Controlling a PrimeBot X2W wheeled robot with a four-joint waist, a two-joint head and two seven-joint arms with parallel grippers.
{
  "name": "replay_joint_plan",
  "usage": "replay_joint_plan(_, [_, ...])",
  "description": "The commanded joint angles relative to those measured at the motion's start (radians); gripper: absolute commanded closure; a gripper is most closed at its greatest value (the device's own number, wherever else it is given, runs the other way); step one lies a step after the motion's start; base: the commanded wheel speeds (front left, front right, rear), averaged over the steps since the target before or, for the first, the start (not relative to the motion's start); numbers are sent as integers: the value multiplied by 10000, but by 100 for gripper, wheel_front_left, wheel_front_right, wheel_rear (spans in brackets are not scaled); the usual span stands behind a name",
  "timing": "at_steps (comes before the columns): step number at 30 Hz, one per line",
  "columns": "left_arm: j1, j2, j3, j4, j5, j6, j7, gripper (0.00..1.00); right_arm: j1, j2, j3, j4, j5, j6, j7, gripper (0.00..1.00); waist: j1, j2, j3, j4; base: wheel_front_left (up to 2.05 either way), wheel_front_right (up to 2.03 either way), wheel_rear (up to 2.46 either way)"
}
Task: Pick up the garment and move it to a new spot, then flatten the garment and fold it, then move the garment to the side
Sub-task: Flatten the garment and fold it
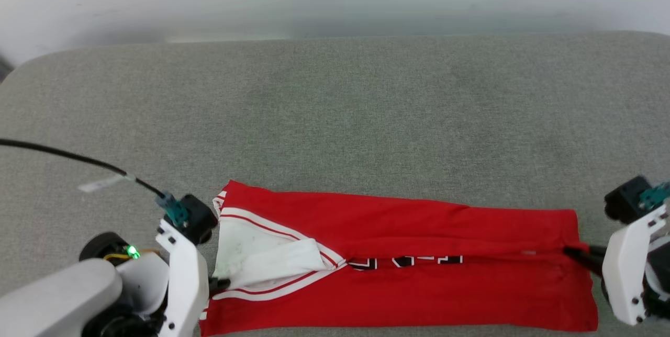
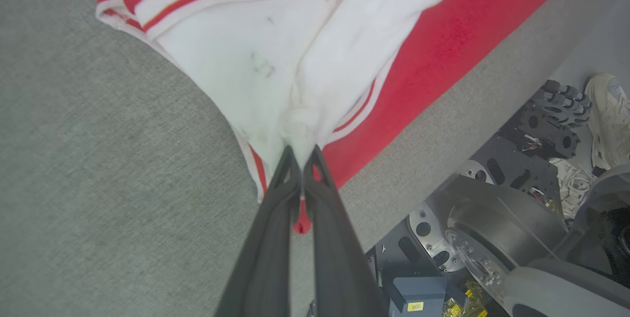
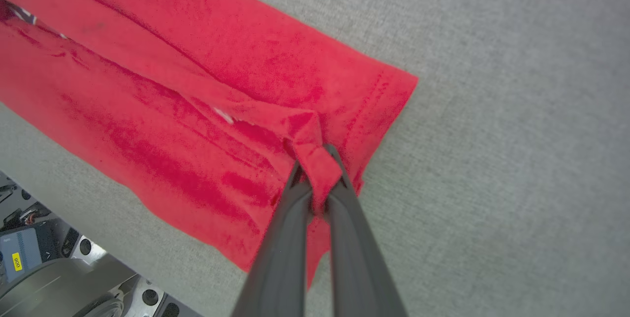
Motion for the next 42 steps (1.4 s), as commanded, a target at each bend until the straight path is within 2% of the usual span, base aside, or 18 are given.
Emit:
replay_joint_plan(1, [266,-129,8,97,83,55,-71,100,292,172,57,119,9,-4,-17,100,2,-1,56,-22,0,0,0])
replay_joint_plan(5, [938,-514,-6,455,54,23,-147,100,542,496,226,513,-170,-4,40,100,2,-1,164,-59,0,0,0])
replay_joint_plan(9, [1160,-658,-1,891,403,10,-197,100,552,689,249,888,-297,-9,-105,100,2,-1,118,-88,0,0,0])
replay_joint_plan(10, [1171,-668,17,937,503,46,-334,93,553,725,213,927,-284,-9,-165,79,2,-1,65,-93,0,0,0])
replay_joint_plan(11, [1181,-665,78,962,564,91,-514,0,544,746,166,910,-264,-9,-279,14,2,-1,-4,-103,0,0,0])
replay_joint_plan(12, [1175,-626,108,929,717,132,-682,0,532,727,93,860,-242,-9,-380,0,2,-1,-57,-111,0,0,0])
replay_joint_plan(15, [1052,-509,262,595,1164,347,-1317,0,570,525,-134,588,-334,-6,-714,0,2,-1,-221,-101,0,0,0])
replay_joint_plan(17, [1050,-491,500,391,1445,691,-1969,0,649,441,-417,319,-329,-6,-954,0,2,-1,-311,-83,0,0,0])
replay_joint_plan(23, [1390,-635,1202,62,2380,2298,-4162,0,1036,414,-1966,-231,-367,-6,-1807,0,2,-1,-394,-82,0,0,0])
replay_joint_plan(27, [1734,-858,1611,155,3006,3535,-5702,0,1547,822,-3077,115,-635,-6,-2249,0,2,-1,-334,-55,0,0,0])
replay_joint_plan(28, [1734,-858,1611,155,3006,3535,-5702,0,1547,822,-3077,115,-635,-6,-2249,0,2,-1,-334,-55,0,0,0])
replay_joint_plan(31, [2121,-1115,2035,285,3081,4395,-6704,0,1968,1257,-3720,415,-546,-6,-2332,0,2,-1,-270,-28,0,0,0])
replay_joint_plan(34, [2540,-1379,2546,375,3176,5117,-7183,0,2449,1679,-4194,734,-415,-6,-2187,0,2,-1,-206,18,0,0,0])
replay_joint_plan(37, [2980,-1700,3302,345,3327,5683,-7331,0,2837,2062,-4635,1027,-168,-6,-1909,0,2,-1,-129,76,0,0,0])
replay_joint_plan(42, [4036,-2452,4944,-125,4461,6166,-7353,0,3309,2772,-5060,1328,409,-6,-1401,0,2,-1,10,186,0,0,0])
